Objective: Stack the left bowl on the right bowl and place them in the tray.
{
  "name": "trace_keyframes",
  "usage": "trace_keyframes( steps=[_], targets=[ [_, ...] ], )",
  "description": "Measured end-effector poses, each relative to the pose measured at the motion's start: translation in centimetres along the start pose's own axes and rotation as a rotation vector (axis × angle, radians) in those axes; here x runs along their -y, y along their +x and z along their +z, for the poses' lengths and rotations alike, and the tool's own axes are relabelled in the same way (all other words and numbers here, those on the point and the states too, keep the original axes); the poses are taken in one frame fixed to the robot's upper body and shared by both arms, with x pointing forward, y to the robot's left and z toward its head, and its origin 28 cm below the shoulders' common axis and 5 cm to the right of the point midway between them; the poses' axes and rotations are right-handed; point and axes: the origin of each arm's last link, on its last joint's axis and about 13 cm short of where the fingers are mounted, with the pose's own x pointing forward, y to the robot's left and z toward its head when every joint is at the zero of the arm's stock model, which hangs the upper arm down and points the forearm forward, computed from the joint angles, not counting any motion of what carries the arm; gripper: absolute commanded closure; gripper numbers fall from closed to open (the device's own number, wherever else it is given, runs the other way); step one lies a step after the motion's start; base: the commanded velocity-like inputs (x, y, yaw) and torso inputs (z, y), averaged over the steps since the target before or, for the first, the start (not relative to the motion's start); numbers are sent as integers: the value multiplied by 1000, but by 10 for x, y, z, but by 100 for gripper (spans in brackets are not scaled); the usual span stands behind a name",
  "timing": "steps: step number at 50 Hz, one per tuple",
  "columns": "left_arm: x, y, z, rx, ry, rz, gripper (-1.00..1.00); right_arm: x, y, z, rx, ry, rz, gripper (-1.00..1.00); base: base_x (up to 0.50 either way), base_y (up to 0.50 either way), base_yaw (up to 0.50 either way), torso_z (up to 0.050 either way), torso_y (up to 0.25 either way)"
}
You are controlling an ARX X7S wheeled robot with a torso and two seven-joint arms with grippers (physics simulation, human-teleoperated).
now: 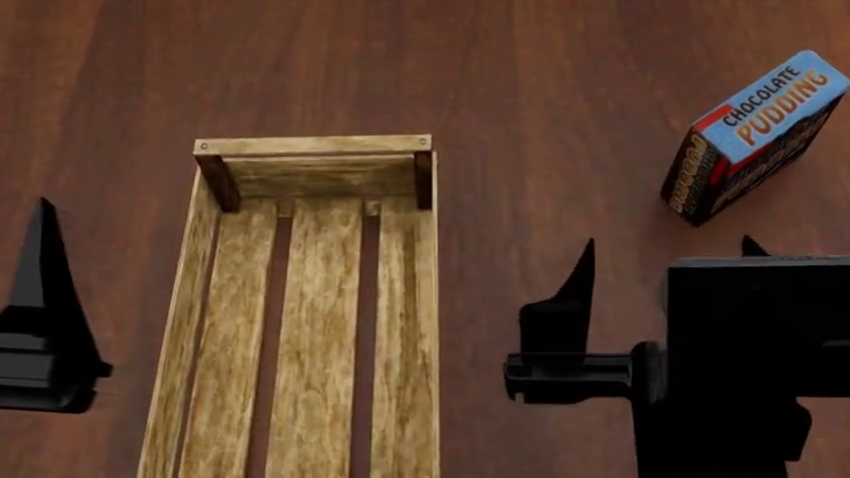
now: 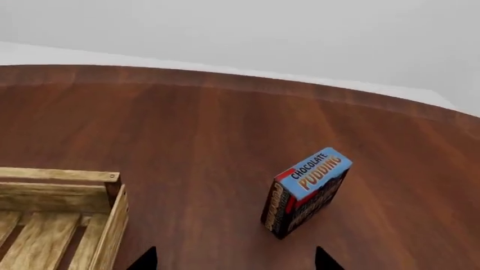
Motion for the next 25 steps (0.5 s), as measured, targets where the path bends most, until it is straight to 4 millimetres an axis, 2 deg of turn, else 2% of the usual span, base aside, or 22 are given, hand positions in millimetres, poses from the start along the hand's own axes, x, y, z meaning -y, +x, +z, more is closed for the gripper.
trace_keyframes(
  steps=[13,25],
  targets=[
    [-1,-1,3,11,-10,7,-100,14,-22,22,-112,-29,-12,-100,0,0,0,0,0],
    [-2,-1,6,14,-12,9,-100,24,-40,29,-210,-50,18,-100,0,0,0,0,0]
  ],
)
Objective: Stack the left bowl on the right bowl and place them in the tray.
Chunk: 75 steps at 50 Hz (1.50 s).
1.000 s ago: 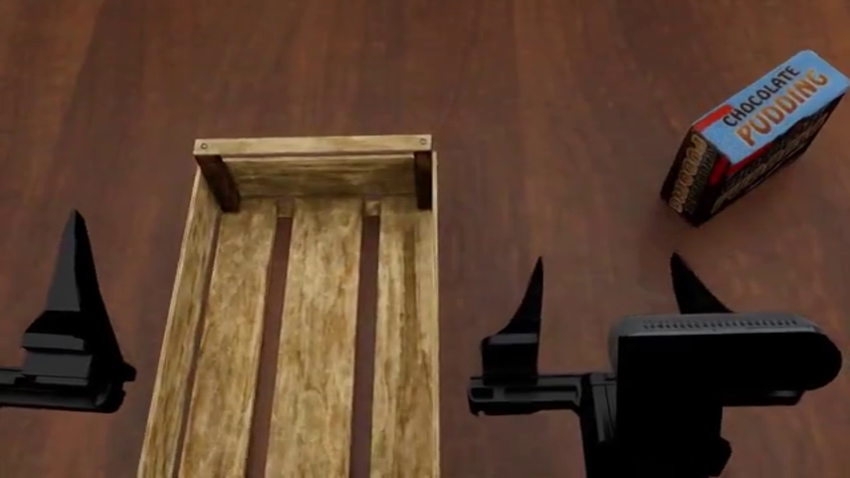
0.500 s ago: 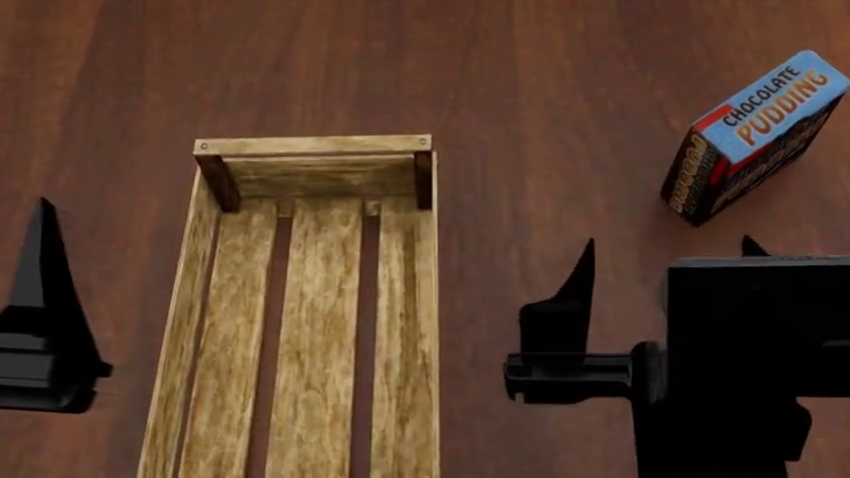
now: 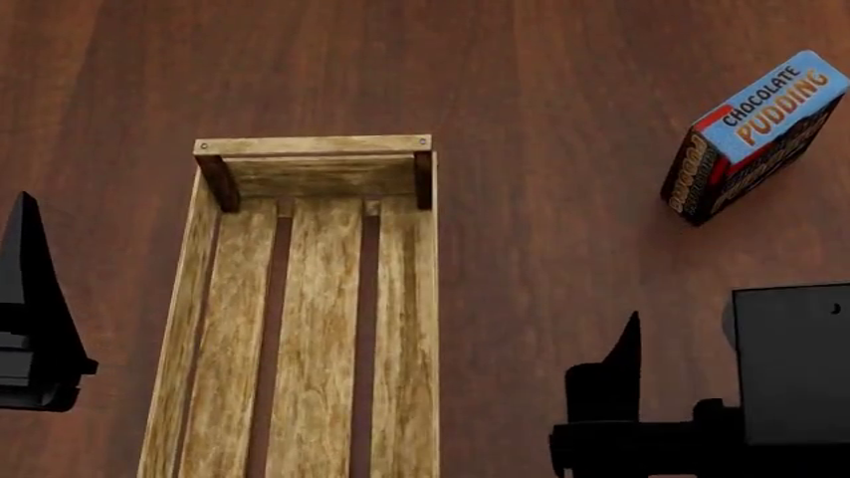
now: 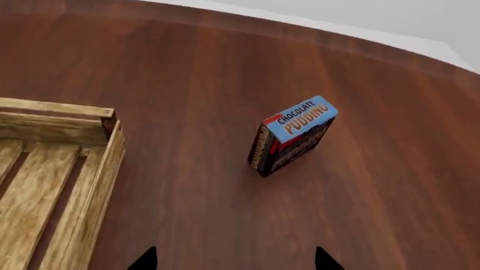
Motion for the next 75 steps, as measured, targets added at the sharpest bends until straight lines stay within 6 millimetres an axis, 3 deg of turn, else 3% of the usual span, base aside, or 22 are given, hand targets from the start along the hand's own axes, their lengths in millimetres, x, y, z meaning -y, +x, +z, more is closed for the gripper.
trace_keyframes(
  steps=[33,61,75],
  targets=[
    [-3,-1,4,8,1,14,-100,-9,-10,-45,-275,-11,80,-100,0,0,0,0,0],
    [-3,-1,4,7,11,14,-100,-18,-21,-76,-384,5,134,-100,0,0,0,0,0],
    [-3,0,2,3,17,24,-100,-19,-17,-90,-430,20,148,-100,0,0,0,0,0]
  ],
)
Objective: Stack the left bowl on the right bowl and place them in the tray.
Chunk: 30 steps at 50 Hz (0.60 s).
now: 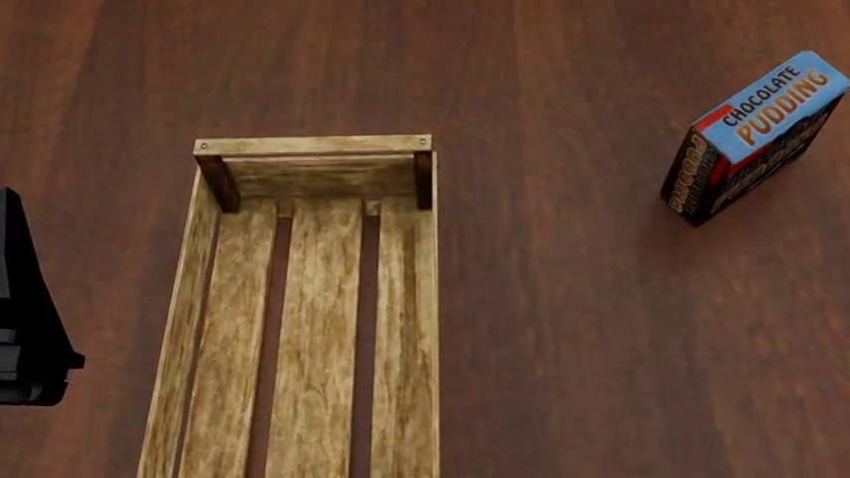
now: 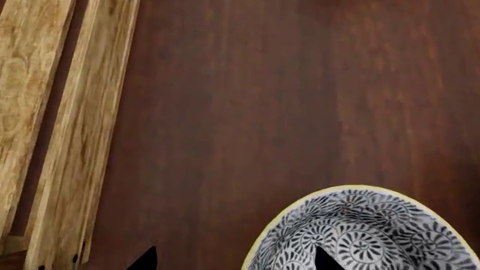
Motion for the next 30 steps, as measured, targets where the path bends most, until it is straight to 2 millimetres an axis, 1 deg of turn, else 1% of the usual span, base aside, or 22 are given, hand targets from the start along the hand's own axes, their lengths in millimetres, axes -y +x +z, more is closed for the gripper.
trace_keyframes(
  steps=[11,30],
  targets=[
    [0,1,-1,-2,14,18,-100,0,10,-7,-35,7,15,-100,0,0,0,0,0],
    [1,0,-1,-10,24,26,-100,4,20,-19,-77,31,19,-100,0,0,0,0,0]
  ],
)
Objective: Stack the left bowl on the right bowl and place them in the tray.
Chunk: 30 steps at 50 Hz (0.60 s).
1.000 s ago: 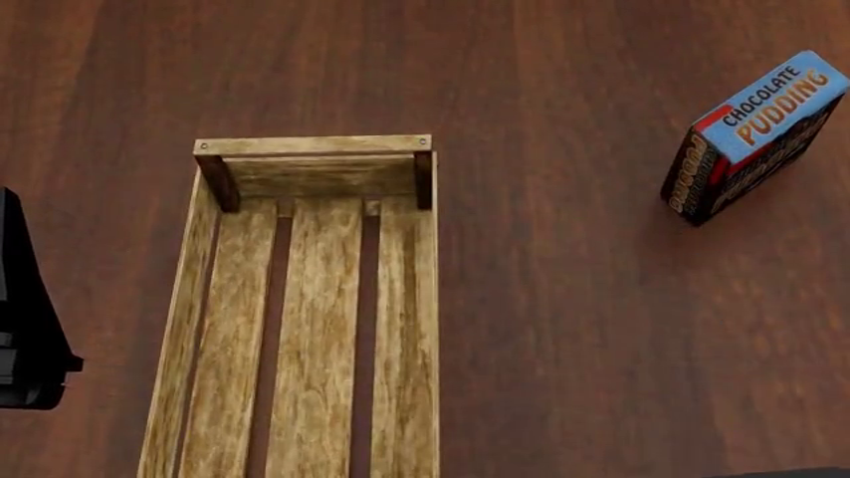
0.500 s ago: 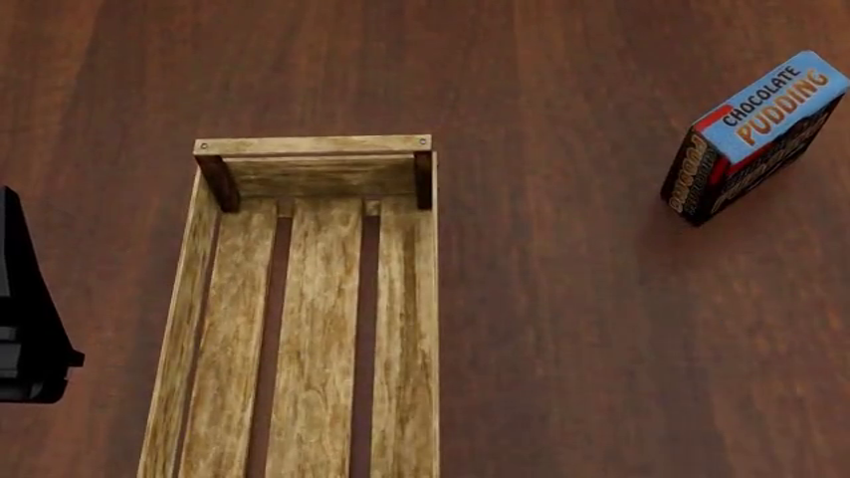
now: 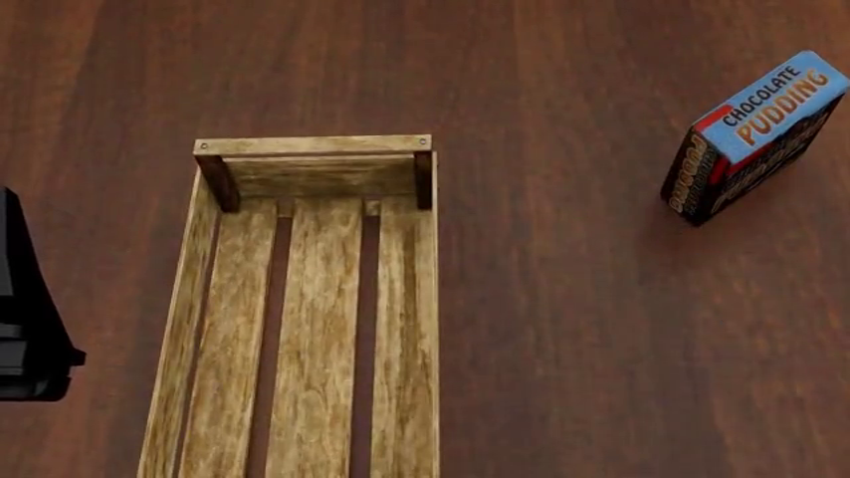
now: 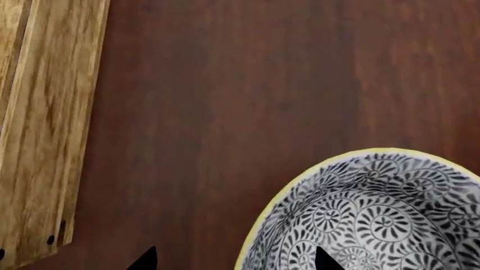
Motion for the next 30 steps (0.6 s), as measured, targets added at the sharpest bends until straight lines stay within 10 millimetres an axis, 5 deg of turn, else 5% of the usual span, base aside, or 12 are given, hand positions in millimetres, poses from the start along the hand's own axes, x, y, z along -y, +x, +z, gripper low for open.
trace_keyframes(
  steps=[30],
  targets=[
    [2,0,-2,-6,14,-12,-100,4,17,-15,-43,26,1,-100,0,0,0,0,0]
  ],
)
